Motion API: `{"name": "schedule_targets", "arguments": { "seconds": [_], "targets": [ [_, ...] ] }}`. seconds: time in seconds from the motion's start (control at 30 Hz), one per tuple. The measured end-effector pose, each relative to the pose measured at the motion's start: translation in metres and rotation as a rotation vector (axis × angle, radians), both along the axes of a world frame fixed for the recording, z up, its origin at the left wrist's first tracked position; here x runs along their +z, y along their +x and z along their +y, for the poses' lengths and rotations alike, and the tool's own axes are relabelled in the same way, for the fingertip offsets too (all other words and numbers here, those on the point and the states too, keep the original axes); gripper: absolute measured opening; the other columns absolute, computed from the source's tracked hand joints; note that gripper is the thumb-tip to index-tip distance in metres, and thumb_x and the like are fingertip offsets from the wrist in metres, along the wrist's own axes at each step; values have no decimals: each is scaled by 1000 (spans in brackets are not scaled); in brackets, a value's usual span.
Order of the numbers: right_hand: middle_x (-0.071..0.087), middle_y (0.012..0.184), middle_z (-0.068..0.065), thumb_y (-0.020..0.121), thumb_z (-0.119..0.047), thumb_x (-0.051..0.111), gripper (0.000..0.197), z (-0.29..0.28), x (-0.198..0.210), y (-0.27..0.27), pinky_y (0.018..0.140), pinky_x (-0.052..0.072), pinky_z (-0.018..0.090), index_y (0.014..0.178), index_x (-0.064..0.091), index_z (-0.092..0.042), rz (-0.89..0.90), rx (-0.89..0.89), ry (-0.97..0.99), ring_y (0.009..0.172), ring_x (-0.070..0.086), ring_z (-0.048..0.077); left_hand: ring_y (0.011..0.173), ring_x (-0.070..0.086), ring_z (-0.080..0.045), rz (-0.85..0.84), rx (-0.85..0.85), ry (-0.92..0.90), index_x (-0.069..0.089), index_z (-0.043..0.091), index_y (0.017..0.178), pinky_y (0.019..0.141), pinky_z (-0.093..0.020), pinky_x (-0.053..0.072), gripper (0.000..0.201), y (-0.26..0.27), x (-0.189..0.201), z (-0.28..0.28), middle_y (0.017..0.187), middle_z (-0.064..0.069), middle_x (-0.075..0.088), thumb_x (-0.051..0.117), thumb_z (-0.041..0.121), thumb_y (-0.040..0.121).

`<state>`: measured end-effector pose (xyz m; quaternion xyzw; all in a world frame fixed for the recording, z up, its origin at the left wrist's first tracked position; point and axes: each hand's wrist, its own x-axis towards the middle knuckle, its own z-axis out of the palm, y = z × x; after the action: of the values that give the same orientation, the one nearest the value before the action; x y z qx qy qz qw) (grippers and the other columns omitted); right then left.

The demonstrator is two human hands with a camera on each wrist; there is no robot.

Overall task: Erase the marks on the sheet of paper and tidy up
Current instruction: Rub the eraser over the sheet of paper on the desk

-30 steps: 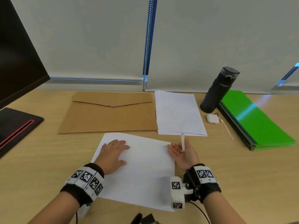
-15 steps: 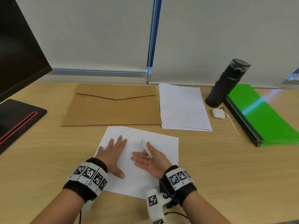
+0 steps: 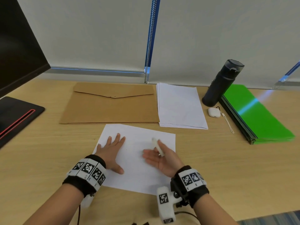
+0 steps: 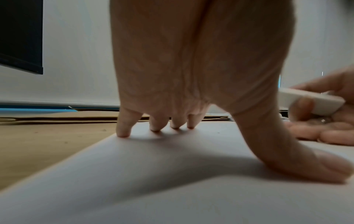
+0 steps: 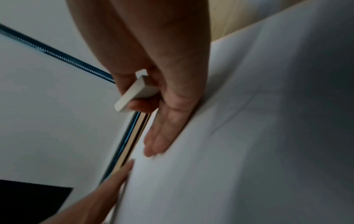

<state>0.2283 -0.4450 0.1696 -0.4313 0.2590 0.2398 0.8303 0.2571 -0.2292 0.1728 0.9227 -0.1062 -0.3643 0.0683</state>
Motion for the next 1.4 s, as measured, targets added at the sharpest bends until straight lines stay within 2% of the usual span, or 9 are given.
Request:
{"name": "schedule_targets", "arguments": {
  "seconds": [0.1,0.33,0.6,0.7,0.8,0.87,1.03,1.3,1.4],
  "targets": [
    [70,84,18,94,-37,47,34,-1,-6,-1,62,59,30,76,50,-9,12,73,-90,70,71,25,143,-22,-25,1,3,7,-22,22,148,114,-54,-1,128,-2,1,-1,153,3,-32,78,43,72],
    [63,79,10,96,-32,45,42,-60,0,27,65,53,28,120,52,3,-144,-642,-432,69,62,20,144,-20,-26,6,31,30,-22,22,148,114,-58,3,127,-9,1,-4,153,3,-32,77,45,72],
    [71,86,15,94,-33,48,30,-17,-1,-1,63,60,29,79,54,-8,-35,230,-143,71,72,24,144,-19,-27,31,55,81,-23,20,147,112,-62,14,125,-12,7,-12,152,2,-34,76,42,75],
    [67,88,16,95,-31,48,26,-30,-5,16,60,59,30,91,53,-6,-66,-50,-162,69,71,23,144,-20,-26,32,66,74,-24,20,147,113,-62,13,125,-13,8,-12,152,2,-34,76,43,75],
    [63,99,17,96,-29,47,35,-61,-2,36,80,55,33,115,51,0,-126,-393,-349,85,65,27,144,-20,-27,38,85,78,-24,20,147,112,-62,12,125,-14,8,-13,152,2,-35,76,44,75],
    [62,97,17,96,-30,48,36,-79,4,38,74,57,31,115,51,1,-132,-460,-390,81,63,26,144,-20,-28,44,99,95,-25,19,147,112,-64,9,125,-16,8,-15,151,0,-35,74,46,75],
    [58,69,6,92,-20,55,24,-92,16,9,41,45,19,107,60,-1,-265,-92,-641,45,53,11,139,-30,-28,-44,1,-66,-20,25,148,109,-61,-11,121,-22,6,-42,150,3,-38,72,51,75],
    [58,58,4,84,-19,66,22,-68,16,-13,36,37,15,106,66,-16,-362,620,-971,34,47,2,139,-30,-30,-34,-236,-96,-15,33,149,104,-68,-11,122,-22,-3,-105,153,7,-31,72,60,68],
    [56,58,3,86,-18,63,21,-63,13,-5,38,40,15,106,67,-15,-383,586,-1052,37,48,5,140,-29,-30,-42,-278,-39,-18,33,148,102,-71,-9,126,-20,-7,-107,153,9,-32,74,61,66]
  ]
}}
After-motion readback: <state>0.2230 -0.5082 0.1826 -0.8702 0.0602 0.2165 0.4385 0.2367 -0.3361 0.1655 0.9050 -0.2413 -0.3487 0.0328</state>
